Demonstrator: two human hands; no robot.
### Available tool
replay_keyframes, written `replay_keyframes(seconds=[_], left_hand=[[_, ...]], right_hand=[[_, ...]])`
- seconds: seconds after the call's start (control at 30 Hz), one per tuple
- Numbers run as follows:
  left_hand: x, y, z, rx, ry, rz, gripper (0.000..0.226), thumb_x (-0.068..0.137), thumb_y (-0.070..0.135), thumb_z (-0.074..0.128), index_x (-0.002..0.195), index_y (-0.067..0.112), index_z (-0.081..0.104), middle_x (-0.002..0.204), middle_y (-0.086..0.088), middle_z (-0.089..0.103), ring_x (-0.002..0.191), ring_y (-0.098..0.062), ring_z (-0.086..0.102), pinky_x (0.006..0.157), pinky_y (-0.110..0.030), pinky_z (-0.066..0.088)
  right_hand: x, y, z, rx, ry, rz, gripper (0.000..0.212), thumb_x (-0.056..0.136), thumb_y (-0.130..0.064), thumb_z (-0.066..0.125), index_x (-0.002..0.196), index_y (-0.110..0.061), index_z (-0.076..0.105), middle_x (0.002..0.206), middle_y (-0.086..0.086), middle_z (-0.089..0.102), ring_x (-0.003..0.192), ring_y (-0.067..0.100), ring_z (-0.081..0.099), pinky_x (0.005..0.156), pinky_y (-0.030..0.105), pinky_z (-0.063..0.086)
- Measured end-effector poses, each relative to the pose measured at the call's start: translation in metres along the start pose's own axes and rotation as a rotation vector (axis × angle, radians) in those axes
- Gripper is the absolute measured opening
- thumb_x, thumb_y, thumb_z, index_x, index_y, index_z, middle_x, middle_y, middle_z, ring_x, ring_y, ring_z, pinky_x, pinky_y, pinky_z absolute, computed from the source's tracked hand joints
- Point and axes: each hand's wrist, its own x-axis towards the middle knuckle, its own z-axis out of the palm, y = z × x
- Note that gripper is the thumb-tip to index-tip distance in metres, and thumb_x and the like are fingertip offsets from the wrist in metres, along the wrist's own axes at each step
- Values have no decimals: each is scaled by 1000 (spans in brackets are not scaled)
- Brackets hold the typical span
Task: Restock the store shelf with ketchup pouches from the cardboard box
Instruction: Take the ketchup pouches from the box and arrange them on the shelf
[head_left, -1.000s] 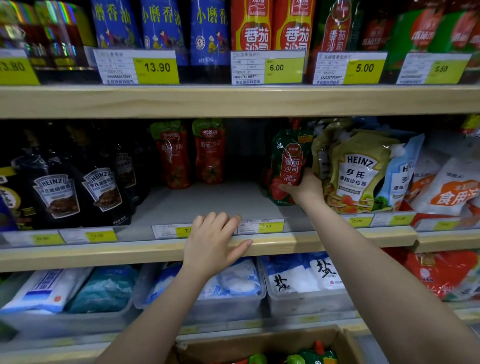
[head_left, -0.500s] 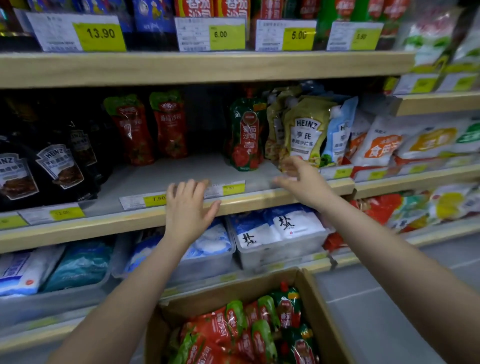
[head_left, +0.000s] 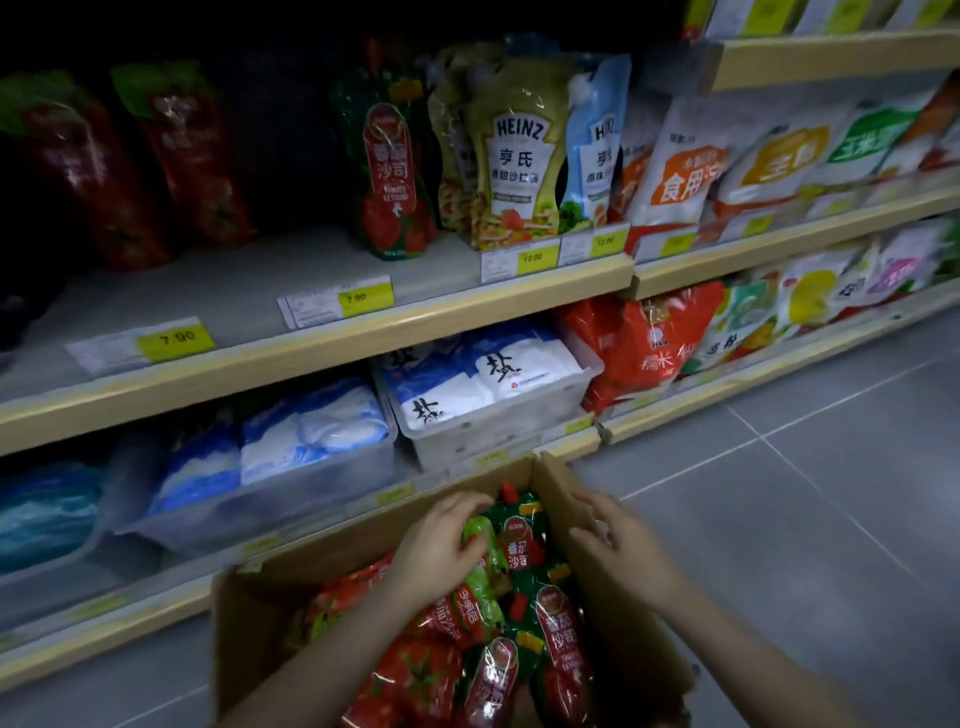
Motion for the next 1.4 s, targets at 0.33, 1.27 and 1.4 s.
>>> replay_keyframes(seconds=[0.33,1.27,1.4], left_hand=[[20,-23,85,64,-274,41,45,89,37,56,131,28,44,128,6,51,120,-11,44,98,-28,40],[47,68,-39,-413,-92,73,18,83,15,66,93,29,61,91,7,65,80,-4,61,78,-30,55],[48,67,-80,-517,74,-46,41,69,15,80,96,32,55,92,7,60,86,-7,62,84,-29,53]], right_hand=[[-3,41,31,243,-28,1,47,97,-20,39,130,-53,31,130,-31,41,116,-23,37,91,-2,34],[21,-33,-19,427,-183,-120,19,84,-10,62,103,-13,68,102,10,71,94,19,67,84,30,54],[39,-72,-29,422,-112,-129,15,86,-9,60,97,-15,69,85,-1,72,79,12,67,66,19,54]])
